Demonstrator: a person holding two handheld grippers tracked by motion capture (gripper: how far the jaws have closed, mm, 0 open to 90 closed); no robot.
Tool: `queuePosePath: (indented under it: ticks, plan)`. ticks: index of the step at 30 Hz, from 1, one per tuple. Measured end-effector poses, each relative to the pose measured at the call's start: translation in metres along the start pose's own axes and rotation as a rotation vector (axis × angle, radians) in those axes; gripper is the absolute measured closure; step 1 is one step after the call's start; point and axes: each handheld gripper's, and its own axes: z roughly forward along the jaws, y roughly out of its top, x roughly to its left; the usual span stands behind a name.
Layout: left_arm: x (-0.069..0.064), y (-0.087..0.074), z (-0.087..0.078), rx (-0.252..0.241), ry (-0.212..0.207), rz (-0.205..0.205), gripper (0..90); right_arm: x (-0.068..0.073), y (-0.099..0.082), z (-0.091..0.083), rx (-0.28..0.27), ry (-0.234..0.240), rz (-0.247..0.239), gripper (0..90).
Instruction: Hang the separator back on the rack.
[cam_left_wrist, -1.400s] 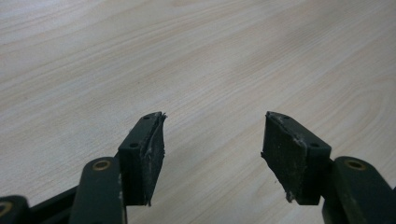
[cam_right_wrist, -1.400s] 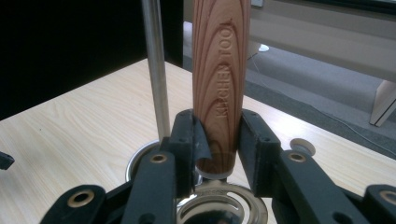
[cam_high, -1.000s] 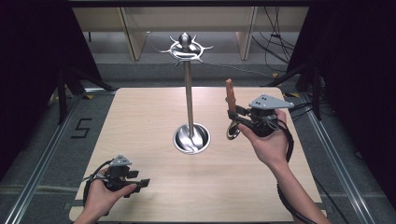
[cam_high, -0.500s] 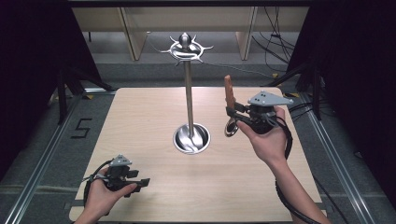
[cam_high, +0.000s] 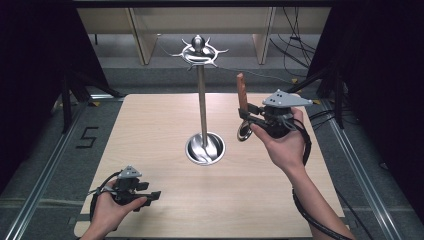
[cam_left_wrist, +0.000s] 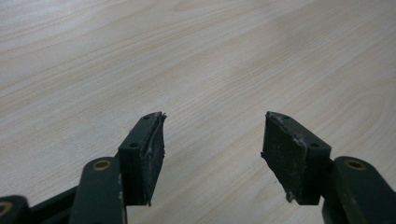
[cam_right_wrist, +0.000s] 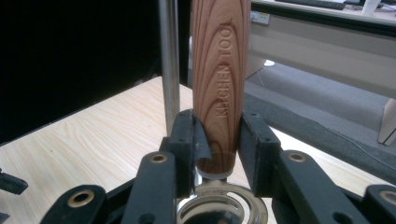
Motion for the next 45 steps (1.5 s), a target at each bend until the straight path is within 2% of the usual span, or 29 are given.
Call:
queuePosePath:
  ticks: [1, 2, 5, 6, 9, 10, 13, 14, 16, 18, 22, 27, 30, 33, 34, 37, 38, 39, 40, 45]
  plan:
    - [0.0, 0.0, 0.0, -0.001, -0.002, 0.006, 38.1, 0.001, 0.001, 0.0, -0.005, 0.006, 0.007, 69.3]
    - [0.0, 0.0, 0.0, 0.0, 0.003, 0.005, 38.1, 0.001, 0.003, 0.001, 0.0, 0.0, -0.01, 69.3]
    - [-0.001, 0.0, -0.001, -0.005, -0.007, 0.008, 38.1, 0.001, 0.004, 0.003, 0.0, -0.001, -0.018, 69.3]
    - [-0.001, 0.0, -0.001, -0.006, -0.008, 0.007, 38.1, 0.003, 0.004, 0.003, 0.003, 0.006, 0.003, 69.3]
    - [-0.001, 0.0, -0.001, -0.006, -0.007, 0.005, 38.1, 0.005, 0.006, 0.004, 0.0, 0.018, -0.004, 69.3]
    - [-0.001, 0.0, -0.001, -0.006, 0.004, 0.008, 38.1, 0.005, 0.008, 0.005, -0.002, 0.016, -0.026, 69.3]
    - [-0.001, 0.001, -0.001, -0.009, 0.004, 0.009, 38.2, 0.007, 0.009, 0.006, 0.005, 0.026, -0.002, 69.3]
    - [-0.001, 0.001, -0.001, -0.008, 0.0, 0.009, 38.1, 0.007, 0.01, 0.007, 0.001, 0.024, -0.015, 69.3]
    - [-0.001, 0.001, -0.001, -0.006, 0.003, 0.01, 38.2, 0.008, 0.01, 0.008, -0.004, 0.035, 0.0, 69.4]
    - [-0.001, 0.001, -0.001, -0.009, -0.009, 0.011, 38.1, 0.008, 0.012, 0.008, -0.002, 0.033, -0.014, 69.3]
    - [-0.001, 0.001, -0.001, -0.009, 0.005, 0.008, 38.2, 0.009, 0.014, 0.008, 0.001, 0.029, -0.018, 69.3]
    - [-0.001, 0.001, -0.001, -0.013, 0.0, 0.005, 38.3, 0.011, 0.016, 0.01, 0.0, 0.035, -0.006, 69.3]
    - [-0.001, 0.001, -0.003, -0.017, -0.001, 0.012, 38.3, 0.01, 0.017, 0.011, -0.008, 0.041, -0.02, 69.3]
    - [-0.001, 0.001, -0.003, -0.018, 0.007, 0.005, 38.4, 0.012, 0.018, 0.012, 0.001, 0.044, 0.001, 69.3]
    - [-0.001, 0.001, -0.003, -0.022, -0.002, 0.003, 38.4, 0.011, 0.019, 0.012, -0.005, 0.048, -0.013, 69.3]
    - [-0.001, 0.001, -0.003, -0.023, 0.011, 0.012, 38.4, 0.012, 0.02, 0.012, -0.006, 0.045, -0.007, 69.3]
    - [-0.001, 0.001, -0.004, -0.023, 0.001, 0.018, 38.4, 0.012, 0.021, 0.012, -0.007, 0.041, -0.01, 69.3]
    - [-0.001, 0.001, -0.004, -0.034, 0.004, 0.01, 38.4, 0.013, 0.021, 0.012, -0.004, 0.039, 0.003, 69.3]
    - [-0.001, 0.001, -0.004, -0.031, 0.003, 0.012, 38.3, 0.012, 0.021, 0.012, -0.008, 0.038, -0.016, 69.3]
    - [-0.001, 0.001, -0.004, -0.027, 0.0, 0.012, 38.3, 0.012, 0.022, 0.013, -0.003, 0.045, -0.009, 69.3]
